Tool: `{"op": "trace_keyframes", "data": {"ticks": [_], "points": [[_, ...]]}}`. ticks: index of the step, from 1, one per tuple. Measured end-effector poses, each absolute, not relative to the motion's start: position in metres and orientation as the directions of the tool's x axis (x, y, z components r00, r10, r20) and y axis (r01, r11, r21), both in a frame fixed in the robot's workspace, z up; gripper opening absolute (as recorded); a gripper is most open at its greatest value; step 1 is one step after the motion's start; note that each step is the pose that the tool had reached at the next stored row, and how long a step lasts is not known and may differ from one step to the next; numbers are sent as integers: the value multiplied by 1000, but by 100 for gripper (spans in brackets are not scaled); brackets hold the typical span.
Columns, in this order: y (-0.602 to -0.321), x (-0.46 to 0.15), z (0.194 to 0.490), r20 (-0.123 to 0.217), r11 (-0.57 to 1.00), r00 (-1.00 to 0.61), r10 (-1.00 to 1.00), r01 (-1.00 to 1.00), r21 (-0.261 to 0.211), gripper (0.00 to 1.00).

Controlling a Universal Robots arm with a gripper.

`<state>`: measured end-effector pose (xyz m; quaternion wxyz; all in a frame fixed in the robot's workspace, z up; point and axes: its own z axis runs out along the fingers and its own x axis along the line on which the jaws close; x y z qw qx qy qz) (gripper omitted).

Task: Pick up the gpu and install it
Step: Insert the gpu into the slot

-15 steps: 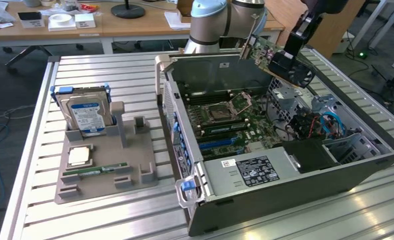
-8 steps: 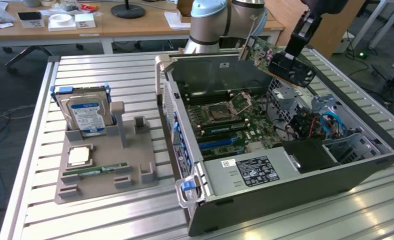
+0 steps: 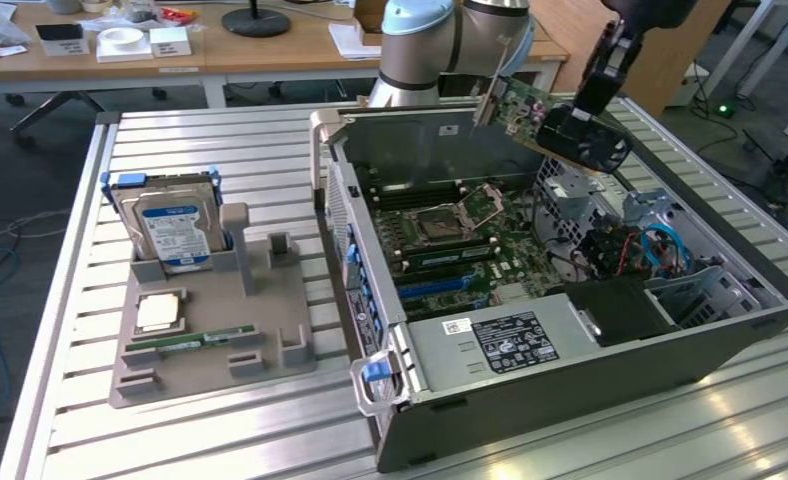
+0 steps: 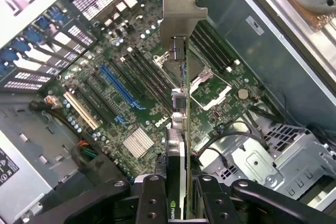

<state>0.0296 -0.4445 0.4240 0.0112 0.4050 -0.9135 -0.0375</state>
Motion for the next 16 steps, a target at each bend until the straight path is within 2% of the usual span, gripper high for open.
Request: {"op": "trace_keyframes", "data": {"ticks": [16], "points": [[-444, 30, 423, -6, 526, -528, -849, -847, 74, 27]]}}
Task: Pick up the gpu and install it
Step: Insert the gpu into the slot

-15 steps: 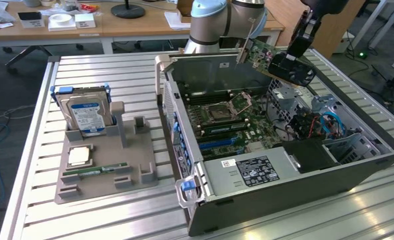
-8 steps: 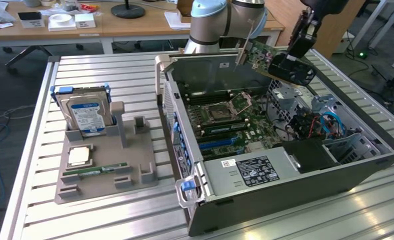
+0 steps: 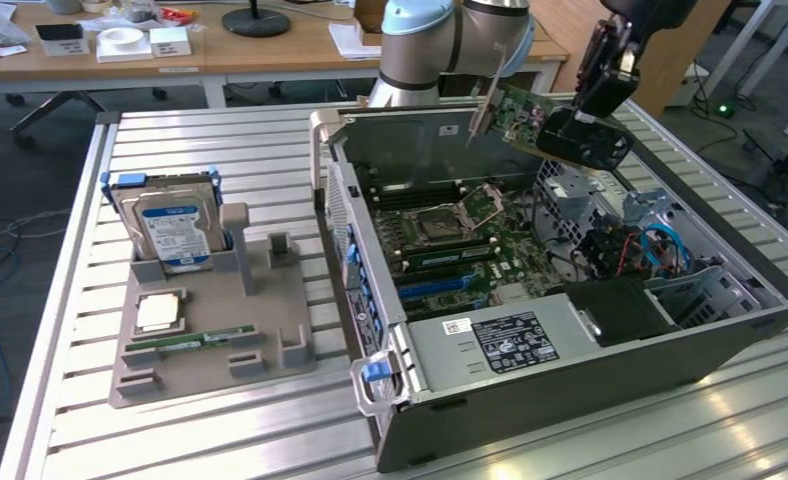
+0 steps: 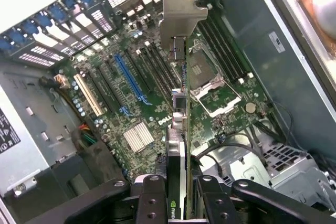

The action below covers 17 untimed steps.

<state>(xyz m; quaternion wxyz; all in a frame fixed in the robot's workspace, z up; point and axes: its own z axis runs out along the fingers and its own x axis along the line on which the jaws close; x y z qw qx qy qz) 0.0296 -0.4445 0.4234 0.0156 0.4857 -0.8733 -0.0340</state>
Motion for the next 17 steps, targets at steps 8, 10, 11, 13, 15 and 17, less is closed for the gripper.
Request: {"op": "trace_keyframes", "data": {"ticks": [8, 10, 11, 13, 15, 17], "points": [[-444, 30, 423, -3, 453, -454, -891, -889, 73, 27], [-444, 30, 423, -3, 434, -436, -900, -898, 73, 27], [-444, 30, 423, -3, 426, -427, -904, -902, 73, 27], [-444, 30, 423, -2, 408, -410, -912, -910, 73, 27], [-444, 30, 423, -1, 391, -392, -920, -917, 72, 27], [-444, 30, 423, -1, 373, -374, -927, -925, 72, 27]]}}
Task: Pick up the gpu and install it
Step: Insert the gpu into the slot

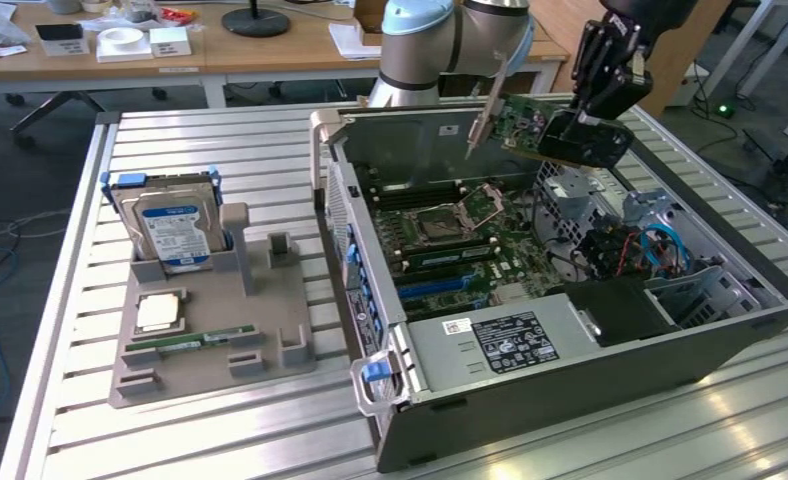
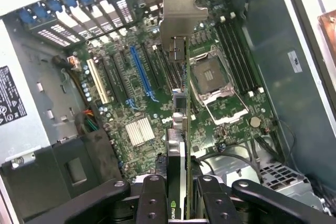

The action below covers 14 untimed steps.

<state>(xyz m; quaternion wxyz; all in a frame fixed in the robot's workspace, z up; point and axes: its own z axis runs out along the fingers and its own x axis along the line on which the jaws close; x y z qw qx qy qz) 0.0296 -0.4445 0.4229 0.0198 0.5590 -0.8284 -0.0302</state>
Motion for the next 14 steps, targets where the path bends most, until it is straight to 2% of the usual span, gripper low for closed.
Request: {"op": "trace_keyframes", "data": {"ticks": [14], "points": [[-444, 30, 423, 3, 262, -263, -965, -962, 71, 27]]}}
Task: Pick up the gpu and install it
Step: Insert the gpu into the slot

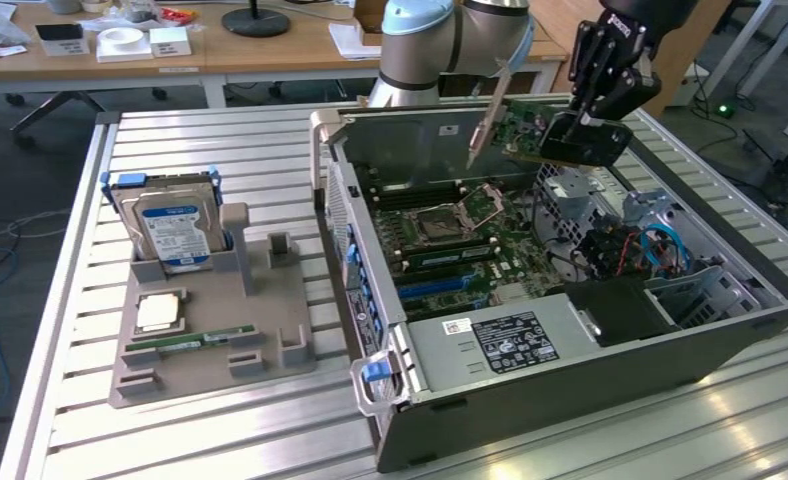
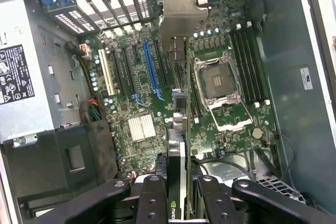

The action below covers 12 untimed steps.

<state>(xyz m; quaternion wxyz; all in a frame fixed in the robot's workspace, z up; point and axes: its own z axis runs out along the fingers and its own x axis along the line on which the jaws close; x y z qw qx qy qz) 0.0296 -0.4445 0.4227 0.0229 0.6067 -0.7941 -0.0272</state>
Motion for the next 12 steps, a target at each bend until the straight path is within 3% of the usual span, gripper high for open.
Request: {"op": "trace_keyframes", "data": {"ticks": [12], "points": [[-444, 28, 421, -2, 220, -221, -975, -974, 49, 27]]}}
